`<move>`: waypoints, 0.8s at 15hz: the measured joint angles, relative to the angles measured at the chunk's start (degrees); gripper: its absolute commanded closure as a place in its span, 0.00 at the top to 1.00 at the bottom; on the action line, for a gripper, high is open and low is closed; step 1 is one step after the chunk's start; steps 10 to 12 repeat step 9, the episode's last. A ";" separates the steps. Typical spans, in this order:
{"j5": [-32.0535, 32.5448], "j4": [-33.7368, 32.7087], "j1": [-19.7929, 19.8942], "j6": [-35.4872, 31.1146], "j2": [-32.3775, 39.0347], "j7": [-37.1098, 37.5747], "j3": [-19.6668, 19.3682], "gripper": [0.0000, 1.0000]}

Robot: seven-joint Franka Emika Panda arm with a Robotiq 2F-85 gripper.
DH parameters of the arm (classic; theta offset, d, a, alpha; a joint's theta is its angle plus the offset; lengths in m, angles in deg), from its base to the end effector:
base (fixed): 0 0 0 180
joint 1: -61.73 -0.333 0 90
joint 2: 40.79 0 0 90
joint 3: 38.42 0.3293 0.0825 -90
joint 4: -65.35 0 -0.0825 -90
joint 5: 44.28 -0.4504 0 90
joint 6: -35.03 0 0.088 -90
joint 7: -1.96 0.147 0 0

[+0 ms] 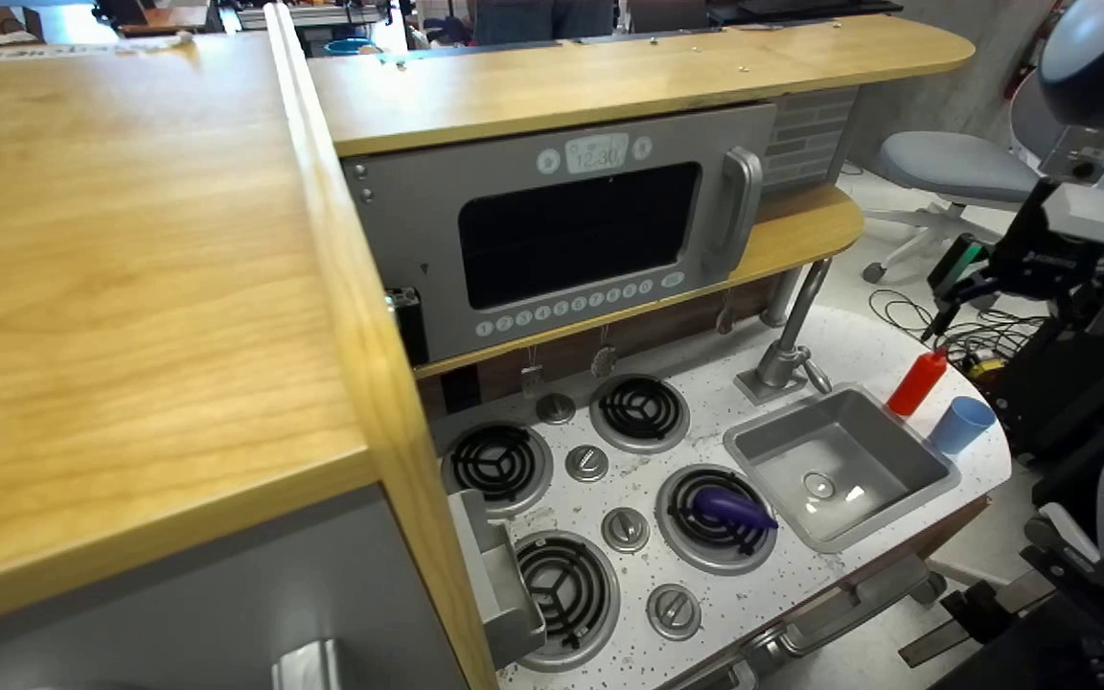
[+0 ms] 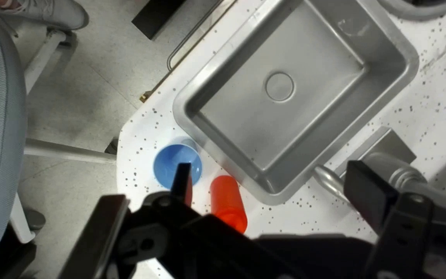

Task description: Place he sauce bottle on the counter

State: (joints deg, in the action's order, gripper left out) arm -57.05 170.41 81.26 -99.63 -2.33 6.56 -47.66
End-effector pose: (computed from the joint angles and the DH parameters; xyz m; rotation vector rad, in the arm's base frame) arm 0.5909 -0.3170 0.0729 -2.8645 1.0837 0.1951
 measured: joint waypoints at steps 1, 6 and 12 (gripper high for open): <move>1.44 2.78 -0.24 -0.47 -2.52 -2.25 -0.26 1.00; 11.18 17.02 -3.23 -7.17 -15.57 -6.99 -2.57 1.00; 11.68 20.79 -3.47 -8.16 -19.22 -8.03 -2.77 1.00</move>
